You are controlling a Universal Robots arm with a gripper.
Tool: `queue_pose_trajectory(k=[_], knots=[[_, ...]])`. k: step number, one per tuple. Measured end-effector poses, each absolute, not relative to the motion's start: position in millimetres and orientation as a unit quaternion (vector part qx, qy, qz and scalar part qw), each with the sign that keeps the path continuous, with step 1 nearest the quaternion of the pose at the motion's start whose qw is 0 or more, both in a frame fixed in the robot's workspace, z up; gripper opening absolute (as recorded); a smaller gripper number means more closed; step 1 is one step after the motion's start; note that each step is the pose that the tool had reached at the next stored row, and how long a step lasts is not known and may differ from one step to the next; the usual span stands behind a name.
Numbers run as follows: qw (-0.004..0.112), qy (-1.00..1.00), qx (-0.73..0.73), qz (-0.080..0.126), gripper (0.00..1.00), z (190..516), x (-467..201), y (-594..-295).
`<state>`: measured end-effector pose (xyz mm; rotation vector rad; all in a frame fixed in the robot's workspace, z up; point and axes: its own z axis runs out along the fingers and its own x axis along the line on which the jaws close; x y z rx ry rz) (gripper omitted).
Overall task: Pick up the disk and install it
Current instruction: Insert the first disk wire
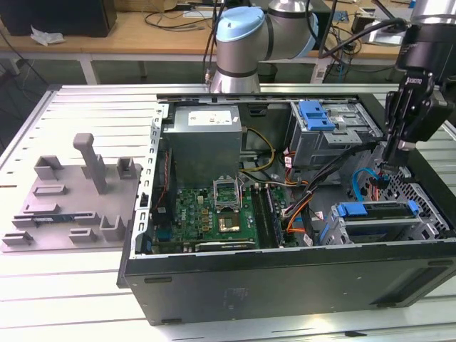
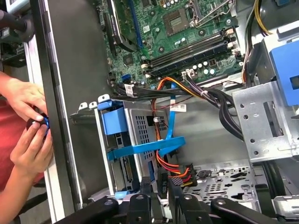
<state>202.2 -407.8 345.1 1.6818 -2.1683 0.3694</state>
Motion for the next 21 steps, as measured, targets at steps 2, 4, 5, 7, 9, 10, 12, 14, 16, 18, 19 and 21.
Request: queue_pose_trajectory(k=[2, 4, 5, 7, 9, 10, 12, 14, 16, 18, 19, 21], knots=[[0.186, -0.769, 0.597, 0.131, 0.29, 341.0, 202.3, -407.8], [0.186, -0.769, 0.597, 0.13, 0.29, 338.7, 202.5, -407.8], [0.186, -0.769, 0.597, 0.13, 0.29, 338.0, 202.5, -407.8], [0.186, -0.769, 0.597, 0.13, 0.29, 337.1, 202.6, -407.8], [0.186, -0.769, 0.597, 0.13, 0.29, 336.9, 202.7, -407.8], [0.186, -0.769, 0.597, 0.13, 0.29, 336.7, 202.7, -407.8], [0.186, -0.769, 0.597, 0.13, 0.29, 336.5, 202.7, -407.8], [0.187, -0.769, 0.597, 0.131, 0.29, 335.7, 202.7, -407.8], [0.188, -0.769, 0.597, 0.132, 0.29, 334.9, 202.7, -407.8], [0.188, -0.769, 0.597, 0.132, 0.29, 334.6, 202.7, -407.8], [0.188, -0.769, 0.597, 0.132, 0.29, 334.2, 202.5, -407.8], [0.189, -0.769, 0.596, 0.133, 0.29, 333.8, 201.9, -407.8]])
